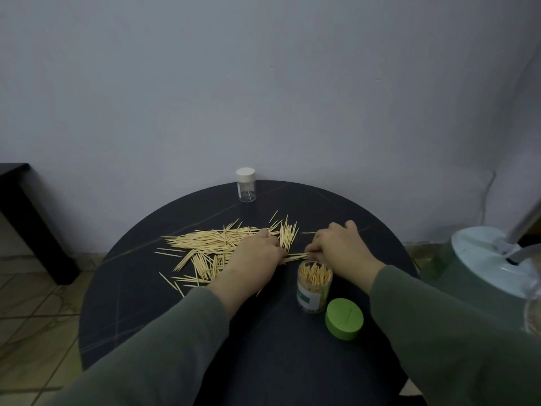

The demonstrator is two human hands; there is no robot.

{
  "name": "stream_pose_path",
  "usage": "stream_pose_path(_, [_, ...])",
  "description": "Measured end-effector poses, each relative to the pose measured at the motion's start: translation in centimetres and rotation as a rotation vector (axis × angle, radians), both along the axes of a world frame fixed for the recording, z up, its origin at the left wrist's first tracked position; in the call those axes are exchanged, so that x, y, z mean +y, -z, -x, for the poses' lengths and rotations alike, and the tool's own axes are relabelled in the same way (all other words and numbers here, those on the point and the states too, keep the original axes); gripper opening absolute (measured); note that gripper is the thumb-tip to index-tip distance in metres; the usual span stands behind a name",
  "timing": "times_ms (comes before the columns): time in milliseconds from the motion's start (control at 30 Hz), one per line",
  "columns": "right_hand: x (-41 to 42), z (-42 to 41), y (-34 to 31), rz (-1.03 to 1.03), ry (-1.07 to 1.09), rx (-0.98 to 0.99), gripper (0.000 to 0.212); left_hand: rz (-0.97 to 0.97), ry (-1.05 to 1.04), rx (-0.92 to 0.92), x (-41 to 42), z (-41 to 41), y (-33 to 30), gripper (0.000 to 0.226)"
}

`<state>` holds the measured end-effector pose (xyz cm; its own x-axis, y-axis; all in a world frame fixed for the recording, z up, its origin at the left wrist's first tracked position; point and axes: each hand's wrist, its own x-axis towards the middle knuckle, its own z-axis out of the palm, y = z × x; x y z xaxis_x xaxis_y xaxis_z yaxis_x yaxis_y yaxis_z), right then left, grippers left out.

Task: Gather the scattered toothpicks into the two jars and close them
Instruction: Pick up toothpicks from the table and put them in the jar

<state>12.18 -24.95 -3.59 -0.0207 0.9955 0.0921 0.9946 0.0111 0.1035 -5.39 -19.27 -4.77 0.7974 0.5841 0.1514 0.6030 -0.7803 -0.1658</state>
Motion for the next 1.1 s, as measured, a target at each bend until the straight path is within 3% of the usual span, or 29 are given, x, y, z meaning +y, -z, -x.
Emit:
stream_pose_path(200, [-0.2, 0.2, -0.3, 0.071, 0.007, -0.012, 0.031, 0.035, -0.086, 0.035, -0.1, -0.2, -0.1, 0.037])
stream_pose_path(400, [-0.2, 0.8, -0.4, 0.124, -0.006, -0.078, 0.034, -0.053, -0.061, 0.07, -0.5, -0.4, -0.3, 0.028])
stream_pose_path(1100, [-0.7, 0.1, -1.3, 0.041, 0.012, 0.013, 0.025, -0.123, -0.091, 0.021, -1.5, -0.8, 0.1, 0.026])
